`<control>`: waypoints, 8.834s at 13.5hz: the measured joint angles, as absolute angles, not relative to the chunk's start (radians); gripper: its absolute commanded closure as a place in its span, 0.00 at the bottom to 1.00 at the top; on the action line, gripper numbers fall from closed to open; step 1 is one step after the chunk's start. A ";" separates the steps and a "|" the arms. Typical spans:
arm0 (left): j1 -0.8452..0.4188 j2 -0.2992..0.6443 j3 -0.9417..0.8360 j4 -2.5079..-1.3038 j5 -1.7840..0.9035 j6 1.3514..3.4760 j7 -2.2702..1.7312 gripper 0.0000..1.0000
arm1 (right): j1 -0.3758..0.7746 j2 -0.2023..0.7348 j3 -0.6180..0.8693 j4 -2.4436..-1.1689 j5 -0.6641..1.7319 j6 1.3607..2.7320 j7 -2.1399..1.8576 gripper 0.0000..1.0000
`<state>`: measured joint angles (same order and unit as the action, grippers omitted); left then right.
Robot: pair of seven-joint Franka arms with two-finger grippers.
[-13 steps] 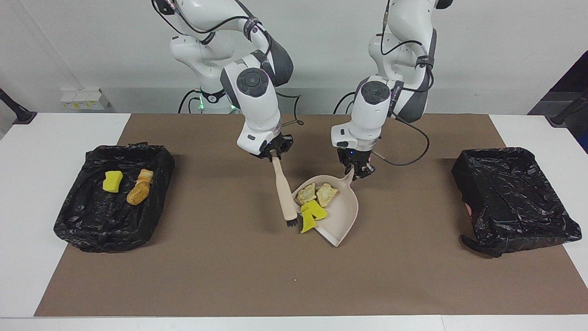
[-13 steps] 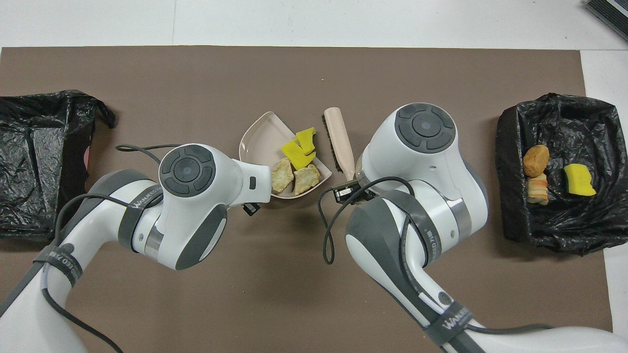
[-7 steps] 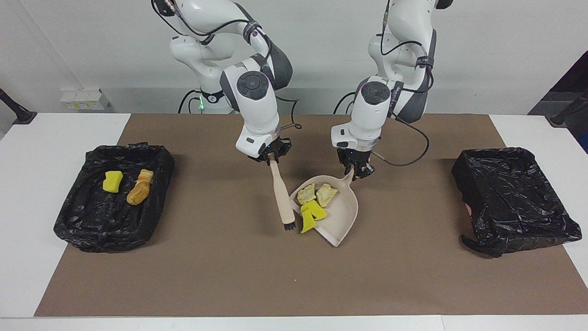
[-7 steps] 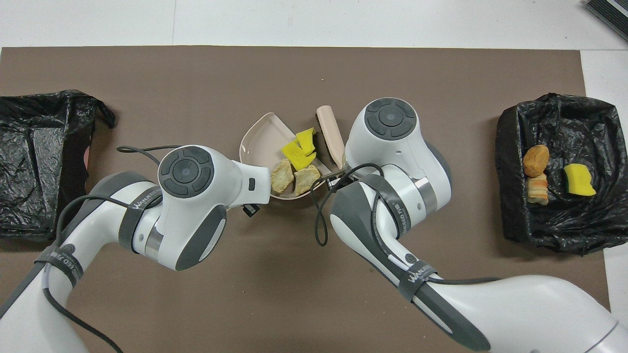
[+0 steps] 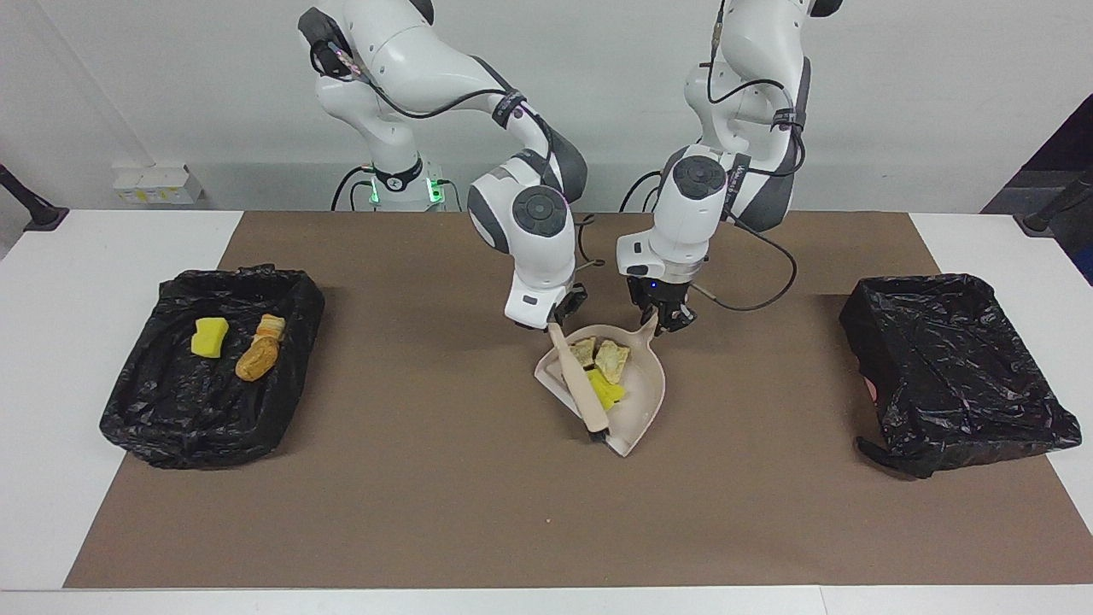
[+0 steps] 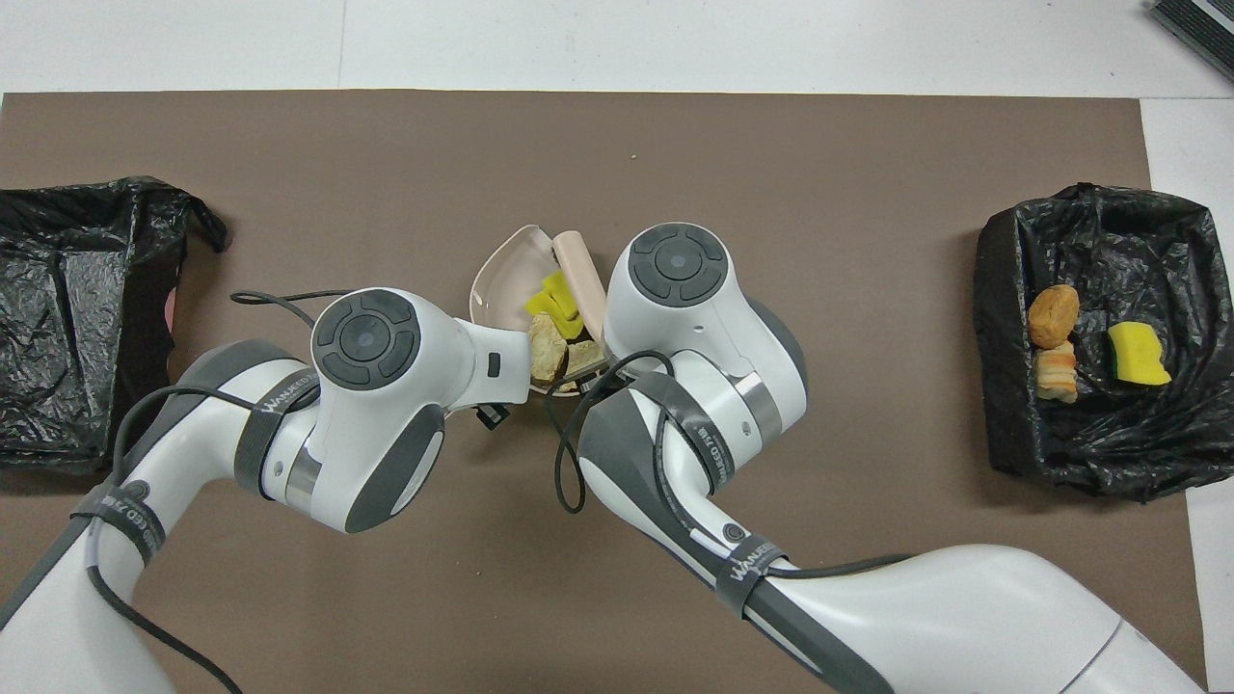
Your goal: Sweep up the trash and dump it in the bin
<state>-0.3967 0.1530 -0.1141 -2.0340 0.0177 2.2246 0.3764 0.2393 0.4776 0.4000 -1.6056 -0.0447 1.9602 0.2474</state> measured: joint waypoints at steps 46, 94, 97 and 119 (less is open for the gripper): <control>-0.331 0.127 -0.114 -2.143 -0.080 2.284 0.412 1.00 | 0.233 0.358 0.488 -1.652 -0.045 1.938 0.024 1.00; 0.457 0.008 -0.076 -1.812 0.620 1.895 1.350 1.00 | 0.483 0.107 0.493 -2.167 0.067 2.177 0.921 0.90; 0.408 0.024 -0.079 -1.813 0.780 1.895 1.352 1.00 | 0.482 0.107 0.489 -2.168 0.066 2.178 0.921 0.76; 0.168 0.193 -0.107 -1.501 0.299 1.859 0.703 1.00 | 0.162 -0.042 0.470 -2.078 0.055 2.138 0.888 0.00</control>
